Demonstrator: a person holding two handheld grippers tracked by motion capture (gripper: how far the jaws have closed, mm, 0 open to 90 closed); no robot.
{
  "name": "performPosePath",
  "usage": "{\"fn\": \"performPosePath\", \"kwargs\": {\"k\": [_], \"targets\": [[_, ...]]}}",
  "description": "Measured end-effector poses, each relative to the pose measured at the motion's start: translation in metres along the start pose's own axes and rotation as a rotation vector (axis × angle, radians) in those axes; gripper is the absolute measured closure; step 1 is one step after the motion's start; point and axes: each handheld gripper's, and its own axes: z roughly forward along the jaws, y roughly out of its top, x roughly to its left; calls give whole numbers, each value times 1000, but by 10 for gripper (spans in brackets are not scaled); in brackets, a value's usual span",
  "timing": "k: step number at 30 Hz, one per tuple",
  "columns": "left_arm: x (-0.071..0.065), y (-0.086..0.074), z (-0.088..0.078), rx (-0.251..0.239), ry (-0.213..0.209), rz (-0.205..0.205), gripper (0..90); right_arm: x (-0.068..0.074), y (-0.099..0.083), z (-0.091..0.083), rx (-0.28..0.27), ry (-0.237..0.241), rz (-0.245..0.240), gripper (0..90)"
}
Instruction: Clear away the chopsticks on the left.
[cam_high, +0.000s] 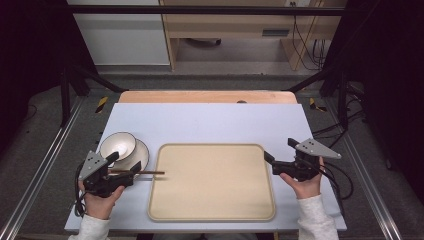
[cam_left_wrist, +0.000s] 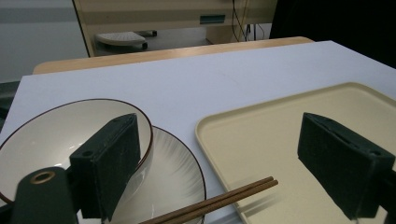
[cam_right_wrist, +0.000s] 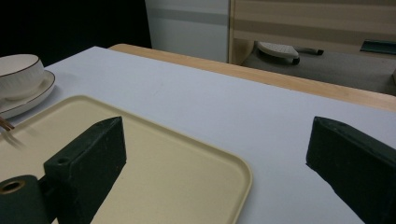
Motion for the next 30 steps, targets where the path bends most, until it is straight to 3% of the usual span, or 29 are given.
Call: {"fn": "performPosePath", "kwargs": {"k": [17, 30], "targets": [[19, -19, -22, 47, 18, 13, 131, 2, 2, -6, -3, -1, 5, 48], [30, -35, -31, 137, 25, 30, 154, 8, 4, -5, 2, 17, -3, 45]]}}
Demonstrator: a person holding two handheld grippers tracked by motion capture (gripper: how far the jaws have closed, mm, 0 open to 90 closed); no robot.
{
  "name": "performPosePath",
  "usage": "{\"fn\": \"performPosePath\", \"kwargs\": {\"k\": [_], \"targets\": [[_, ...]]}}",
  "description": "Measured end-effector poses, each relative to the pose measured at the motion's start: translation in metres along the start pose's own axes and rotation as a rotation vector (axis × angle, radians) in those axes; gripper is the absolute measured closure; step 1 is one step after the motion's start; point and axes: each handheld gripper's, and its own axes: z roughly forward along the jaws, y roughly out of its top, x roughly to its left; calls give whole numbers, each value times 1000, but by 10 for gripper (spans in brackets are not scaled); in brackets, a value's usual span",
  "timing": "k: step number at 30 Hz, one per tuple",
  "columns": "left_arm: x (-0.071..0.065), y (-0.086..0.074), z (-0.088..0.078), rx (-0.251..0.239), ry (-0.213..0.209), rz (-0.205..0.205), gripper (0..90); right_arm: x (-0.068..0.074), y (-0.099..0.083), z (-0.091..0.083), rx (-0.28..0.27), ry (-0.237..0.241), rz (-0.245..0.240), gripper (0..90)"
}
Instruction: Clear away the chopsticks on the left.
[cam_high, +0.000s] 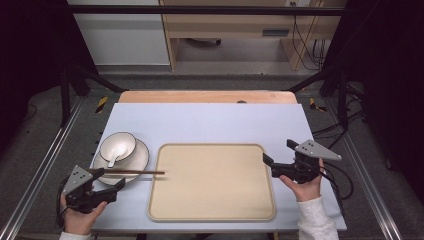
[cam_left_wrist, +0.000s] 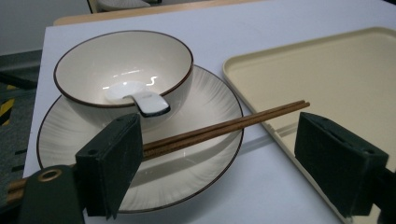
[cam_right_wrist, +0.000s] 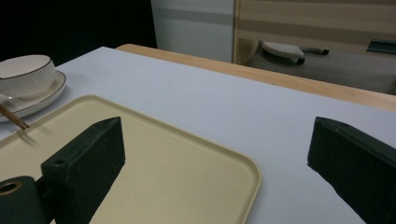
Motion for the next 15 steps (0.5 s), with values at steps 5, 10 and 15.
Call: {"fn": "performPosePath", "kwargs": {"k": [5, 10, 15], "targets": [[7, -4, 10, 61, 26, 19, 164, 0, -1, 2, 11, -4, -2, 45], [16, -9, 20, 82, 43, 20, 183, 2, -2, 4, 26, 1, -7, 45], [24, -10, 28, 89, 49, 25, 211, 2, -2, 6, 36, 1, -10, 44]]}}
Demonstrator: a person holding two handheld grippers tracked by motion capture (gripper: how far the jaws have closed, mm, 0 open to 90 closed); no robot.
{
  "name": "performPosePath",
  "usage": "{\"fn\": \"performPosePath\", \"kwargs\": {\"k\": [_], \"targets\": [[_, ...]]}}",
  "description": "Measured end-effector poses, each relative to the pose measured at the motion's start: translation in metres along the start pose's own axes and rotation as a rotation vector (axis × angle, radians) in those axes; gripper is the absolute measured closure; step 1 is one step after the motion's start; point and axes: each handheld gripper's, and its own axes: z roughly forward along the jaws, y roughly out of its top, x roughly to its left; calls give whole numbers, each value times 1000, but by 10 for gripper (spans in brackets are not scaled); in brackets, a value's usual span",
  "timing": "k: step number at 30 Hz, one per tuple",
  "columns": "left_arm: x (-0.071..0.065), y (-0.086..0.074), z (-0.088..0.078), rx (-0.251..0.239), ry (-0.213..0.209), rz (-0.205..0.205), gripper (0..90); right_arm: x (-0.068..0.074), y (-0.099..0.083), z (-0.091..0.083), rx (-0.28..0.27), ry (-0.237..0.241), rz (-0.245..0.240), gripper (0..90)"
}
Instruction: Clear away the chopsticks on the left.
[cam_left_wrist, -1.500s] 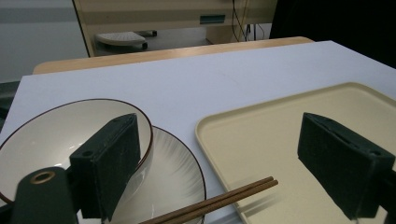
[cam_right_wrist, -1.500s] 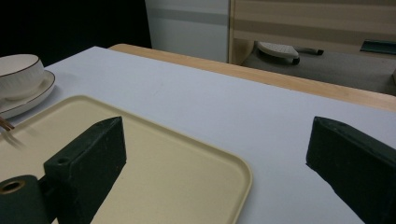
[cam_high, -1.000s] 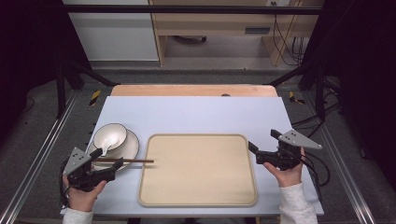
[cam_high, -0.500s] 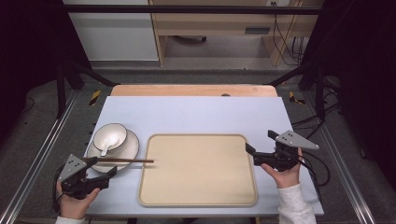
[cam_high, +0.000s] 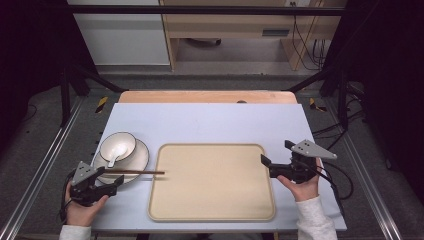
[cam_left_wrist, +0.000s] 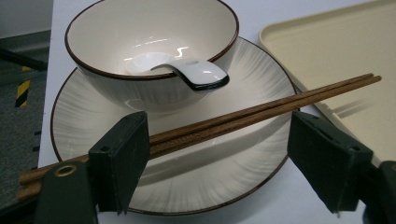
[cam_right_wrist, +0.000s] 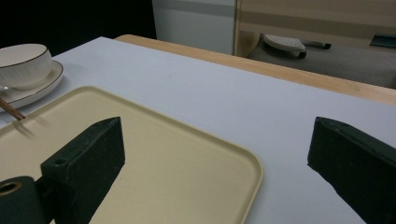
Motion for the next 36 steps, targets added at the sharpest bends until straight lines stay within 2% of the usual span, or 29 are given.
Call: {"fn": "performPosePath", "kwargs": {"k": [7, 10, 14, 22, 25, 36], "targets": [[5, 0, 14, 28, 8, 37, 249, 0, 0, 1, 1, 1, 1, 43], [3, 0, 14, 34, 19, 48, 265, 0, 0, 0, 1, 1, 0, 43], [-1, -1, 14, 65, 32, 86, 294, 0, 0, 0, -1, 2, 1, 42], [-3, 0, 15, 76, 50, 98, 382, 0, 0, 0, 2, 2, -3, 41], [-7, 1, 15, 101, 62, 145, 415, 0, 0, 0, 2, 2, -1, 41], [-8, 5, 15, 150, 41, 174, 457, -1, 2, -2, -5, 6, 6, 41]]}}
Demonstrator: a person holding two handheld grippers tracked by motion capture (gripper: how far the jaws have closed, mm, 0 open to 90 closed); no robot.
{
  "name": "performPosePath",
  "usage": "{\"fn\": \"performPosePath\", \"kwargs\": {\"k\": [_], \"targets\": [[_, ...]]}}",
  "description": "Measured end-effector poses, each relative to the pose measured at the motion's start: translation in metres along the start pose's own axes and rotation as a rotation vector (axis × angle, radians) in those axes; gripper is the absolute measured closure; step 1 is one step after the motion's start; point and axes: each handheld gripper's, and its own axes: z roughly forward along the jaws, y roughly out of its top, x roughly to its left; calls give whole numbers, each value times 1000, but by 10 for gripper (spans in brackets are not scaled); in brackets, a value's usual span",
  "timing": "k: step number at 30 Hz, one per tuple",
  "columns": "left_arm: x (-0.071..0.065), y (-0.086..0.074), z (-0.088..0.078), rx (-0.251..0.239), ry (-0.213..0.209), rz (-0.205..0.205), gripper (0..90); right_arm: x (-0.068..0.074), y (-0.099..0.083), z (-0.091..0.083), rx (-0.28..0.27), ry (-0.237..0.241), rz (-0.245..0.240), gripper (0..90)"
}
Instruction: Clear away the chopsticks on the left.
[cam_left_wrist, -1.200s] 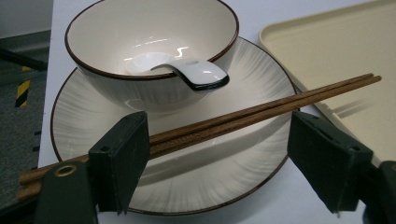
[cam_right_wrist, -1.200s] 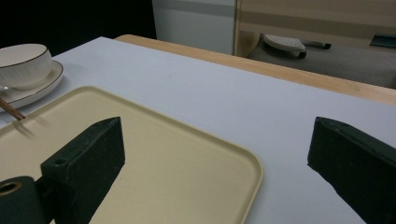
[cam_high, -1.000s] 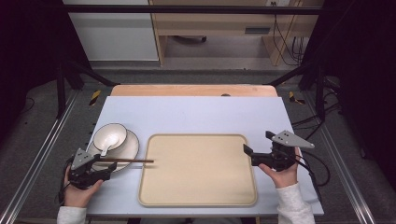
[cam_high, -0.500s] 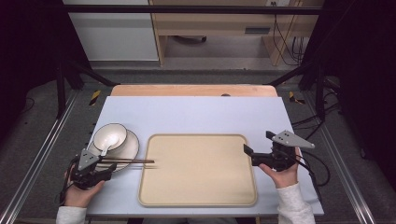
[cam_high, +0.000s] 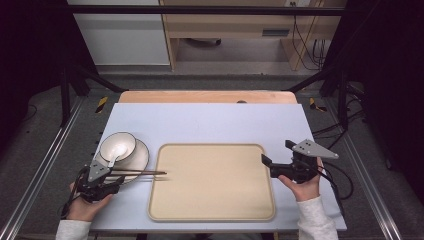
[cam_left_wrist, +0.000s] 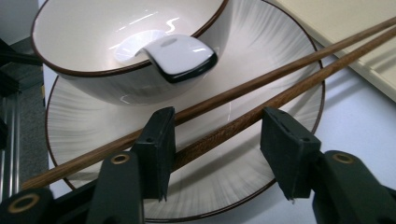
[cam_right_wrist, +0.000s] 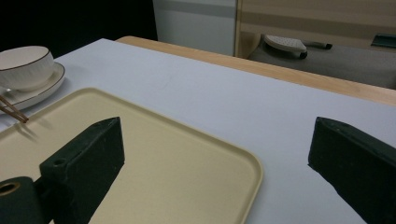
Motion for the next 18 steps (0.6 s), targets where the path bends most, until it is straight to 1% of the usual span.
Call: {"fn": "performPosePath", "kwargs": {"k": [2, 4, 6, 8, 9, 10, 13, 16, 18], "targets": [[-1, 1, 0, 3, -9, 2, 485, 0, 0, 0, 1, -2, -3, 40], [-2, 2, -1, 12, -8, 16, 512, 0, 0, 0, -1, 2, -2, 40], [-4, 3, -1, 17, -19, 24, 543, 0, 0, 0, 0, 2, -4, 40], [-5, 3, -2, 17, -20, 27, 581, 0, 0, 0, 1, -1, -3, 40], [-6, 4, -2, 23, -18, 35, 587, 0, 0, -1, 1, 0, -1, 40], [-6, 4, -2, 23, -20, 37, 593, 0, 0, -1, -3, 2, -7, 40], [-6, 4, -3, 18, -23, 38, 646, -1, 1, -2, -1, -1, -4, 40], [-6, 5, -3, 14, -30, 36, 661, -1, 1, -1, 0, -1, -3, 40], [-6, 5, -3, 10, -33, 36, 718, 0, 0, -1, 2, -2, -3, 40]]}}
